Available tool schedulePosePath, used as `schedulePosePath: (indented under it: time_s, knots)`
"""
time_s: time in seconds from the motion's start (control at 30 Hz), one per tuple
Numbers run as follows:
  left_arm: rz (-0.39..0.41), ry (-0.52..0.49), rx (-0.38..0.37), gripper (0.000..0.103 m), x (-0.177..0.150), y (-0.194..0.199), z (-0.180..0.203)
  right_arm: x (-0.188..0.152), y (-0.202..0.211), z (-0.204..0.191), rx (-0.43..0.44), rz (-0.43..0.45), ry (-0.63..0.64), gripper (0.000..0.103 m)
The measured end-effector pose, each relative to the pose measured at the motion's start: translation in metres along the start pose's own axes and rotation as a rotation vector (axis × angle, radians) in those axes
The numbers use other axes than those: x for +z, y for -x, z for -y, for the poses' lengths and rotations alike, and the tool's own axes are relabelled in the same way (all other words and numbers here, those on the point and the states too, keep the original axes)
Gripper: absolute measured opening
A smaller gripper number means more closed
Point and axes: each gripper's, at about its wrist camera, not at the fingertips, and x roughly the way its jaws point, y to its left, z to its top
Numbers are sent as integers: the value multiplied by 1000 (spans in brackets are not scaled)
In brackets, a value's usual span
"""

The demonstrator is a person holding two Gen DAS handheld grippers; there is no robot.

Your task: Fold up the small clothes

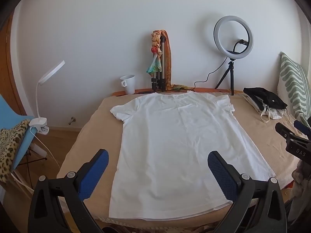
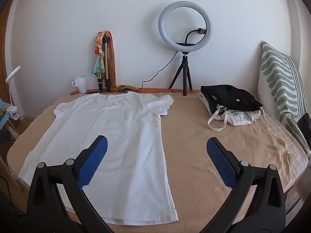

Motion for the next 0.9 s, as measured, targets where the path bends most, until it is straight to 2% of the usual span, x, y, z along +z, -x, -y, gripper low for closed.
schedulePosePath:
  time_s: [0.9]
  knots:
    - [3,15,3,103,3,2,-1,0,0,-3,3,-1,6,103]
